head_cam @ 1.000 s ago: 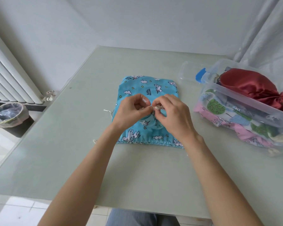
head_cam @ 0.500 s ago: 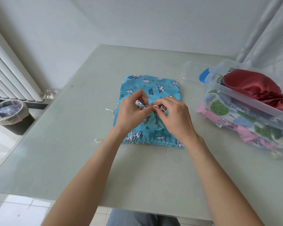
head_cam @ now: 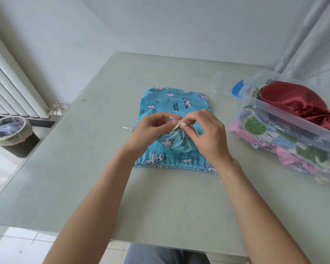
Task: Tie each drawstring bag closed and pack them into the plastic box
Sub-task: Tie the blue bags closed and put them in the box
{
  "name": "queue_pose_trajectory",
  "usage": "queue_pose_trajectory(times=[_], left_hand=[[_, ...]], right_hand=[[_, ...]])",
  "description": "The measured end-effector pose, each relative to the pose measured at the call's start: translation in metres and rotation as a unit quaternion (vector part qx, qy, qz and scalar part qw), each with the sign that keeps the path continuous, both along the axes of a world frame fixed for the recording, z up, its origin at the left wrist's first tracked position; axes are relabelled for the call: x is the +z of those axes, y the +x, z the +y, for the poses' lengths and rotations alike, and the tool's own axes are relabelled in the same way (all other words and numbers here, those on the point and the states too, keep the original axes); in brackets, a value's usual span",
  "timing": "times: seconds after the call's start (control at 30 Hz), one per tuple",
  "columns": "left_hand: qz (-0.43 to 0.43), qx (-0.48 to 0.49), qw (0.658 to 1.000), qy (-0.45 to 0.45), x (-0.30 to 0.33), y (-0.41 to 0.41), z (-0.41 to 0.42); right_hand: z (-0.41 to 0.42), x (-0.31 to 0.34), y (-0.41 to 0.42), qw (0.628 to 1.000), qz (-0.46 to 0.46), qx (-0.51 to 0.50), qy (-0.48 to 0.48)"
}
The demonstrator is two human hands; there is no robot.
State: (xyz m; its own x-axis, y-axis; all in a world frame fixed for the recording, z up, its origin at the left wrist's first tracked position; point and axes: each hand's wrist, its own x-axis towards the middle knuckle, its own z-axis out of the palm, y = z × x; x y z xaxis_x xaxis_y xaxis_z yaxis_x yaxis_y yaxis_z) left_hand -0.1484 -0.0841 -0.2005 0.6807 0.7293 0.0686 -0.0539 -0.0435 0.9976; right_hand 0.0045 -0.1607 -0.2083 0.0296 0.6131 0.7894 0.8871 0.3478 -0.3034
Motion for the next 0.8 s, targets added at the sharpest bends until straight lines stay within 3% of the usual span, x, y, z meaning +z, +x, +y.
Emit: queue_pose_trajectory(times=[0.17,0.37,0.57,0.8], left_hand=[[0.005,0.027,0.999,0.018,0.005,-0.003,-0.001],[0.000,0.108,0.992,0.064,0.005,-0.012,-0.005],[0.027,0.179,0.965,0.188,-0.002,-0.016,-0.025],[-0.032,0.243,0.968,0.054,-0.013,-0.014,-0.044]], right_hand=[[-0.001,0.000,0.005,1.000,-0.001,0.012,-0.023],[-0.014,0.004,0.002,0.995,0.072,-0.015,-0.067],[-0.038,0.009,-0.004,0.990,0.053,-0.044,-0.125],[-0.060,0.005,-0.015,0.984,-0.023,-0.071,-0.162]])
